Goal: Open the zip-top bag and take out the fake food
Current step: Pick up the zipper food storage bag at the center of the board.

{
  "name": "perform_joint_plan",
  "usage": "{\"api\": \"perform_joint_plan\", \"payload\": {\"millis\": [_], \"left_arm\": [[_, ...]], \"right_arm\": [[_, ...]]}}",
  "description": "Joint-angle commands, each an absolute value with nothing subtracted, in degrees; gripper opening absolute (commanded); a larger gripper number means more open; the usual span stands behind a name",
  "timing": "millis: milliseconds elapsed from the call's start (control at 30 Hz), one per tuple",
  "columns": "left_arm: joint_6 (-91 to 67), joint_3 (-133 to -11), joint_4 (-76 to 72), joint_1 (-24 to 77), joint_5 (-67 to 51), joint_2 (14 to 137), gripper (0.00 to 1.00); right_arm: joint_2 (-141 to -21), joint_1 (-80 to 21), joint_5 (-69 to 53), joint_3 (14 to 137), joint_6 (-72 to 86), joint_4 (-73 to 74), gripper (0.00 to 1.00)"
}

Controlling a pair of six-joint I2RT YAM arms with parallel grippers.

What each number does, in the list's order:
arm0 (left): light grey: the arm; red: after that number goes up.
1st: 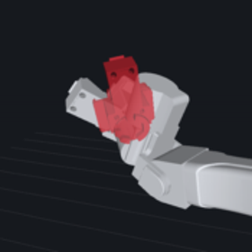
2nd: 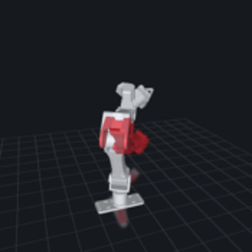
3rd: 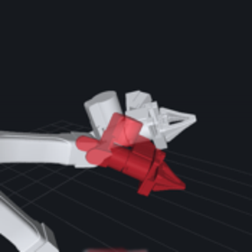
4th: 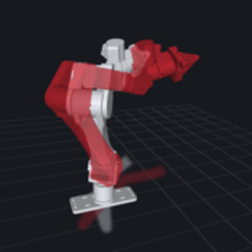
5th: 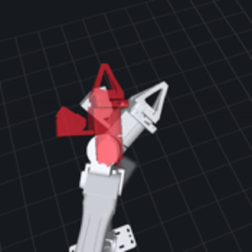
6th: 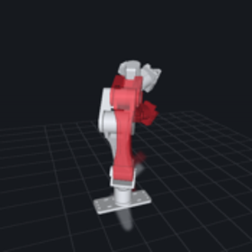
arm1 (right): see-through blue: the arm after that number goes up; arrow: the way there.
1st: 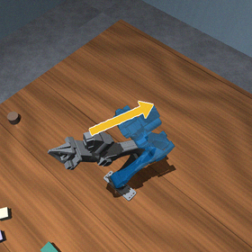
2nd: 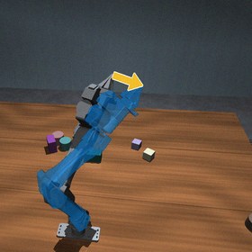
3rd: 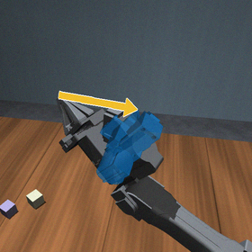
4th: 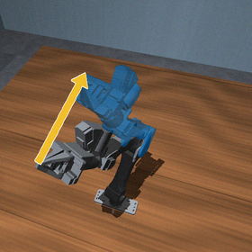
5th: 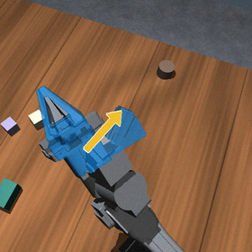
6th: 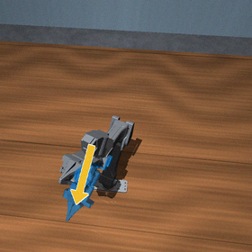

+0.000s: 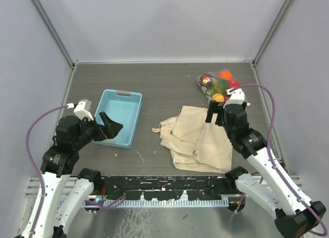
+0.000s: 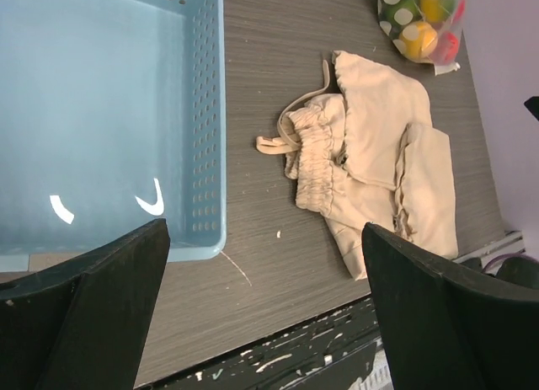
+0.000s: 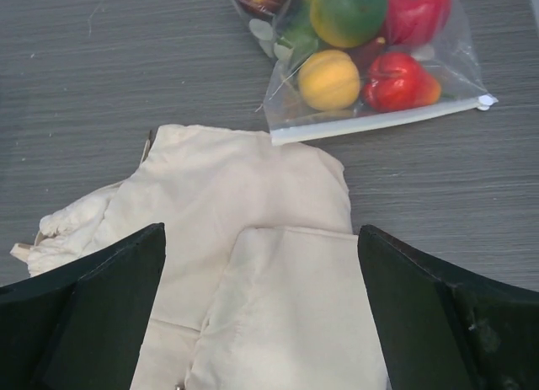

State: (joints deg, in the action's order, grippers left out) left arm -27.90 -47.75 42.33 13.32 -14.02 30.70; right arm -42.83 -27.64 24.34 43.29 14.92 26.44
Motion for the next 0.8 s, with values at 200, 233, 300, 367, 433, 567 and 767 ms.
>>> {"api": "perform_joint_plan", "payload": {"millis": [200, 233, 300, 367, 433, 567, 767], "left_arm": [[-31.45, -51.33, 41.14, 6.73, -23.90, 34.39, 0.98], [-30.96, -51.94, 41.99, 7.03, -23.53, 35.30, 0.98], [-29.17, -53.39, 43.46, 9.42, -20.32, 37.25, 0.98], [-27.91, -55.04, 44.40, 13.98, -14.91, 39.69, 0.98], [-26.66, -56.71, 45.19, 19.10, -10.26, 42.60, 0.98], [-23.61, -58.28, 42.86, 26.32, -8.85, 48.14, 0.98], [-20.56, -54.38, 32.48, 30.70, -12.94, 52.63, 0.98]], "right_arm": [[-43.02, -10.79, 1.83, 53.47, 3.97, 27.83, 1.00], [-43.29, -9.50, -1.18, 54.08, 2.16, 28.24, 1.00], [-43.98, -7.47, -5.94, 55.05, -0.60, 28.74, 1.00], [-44.85, -5.50, -10.67, 55.87, -3.78, 28.94, 1.00], [-46.19, -4.23, -14.40, 56.58, -6.56, 28.91, 1.00], [-50.94, -2.42, -22.39, 57.85, -10.88, 27.86, 1.00], [-59.75, -1.35, -28.91, 59.09, -17.94, 26.23, 1.00]]}}
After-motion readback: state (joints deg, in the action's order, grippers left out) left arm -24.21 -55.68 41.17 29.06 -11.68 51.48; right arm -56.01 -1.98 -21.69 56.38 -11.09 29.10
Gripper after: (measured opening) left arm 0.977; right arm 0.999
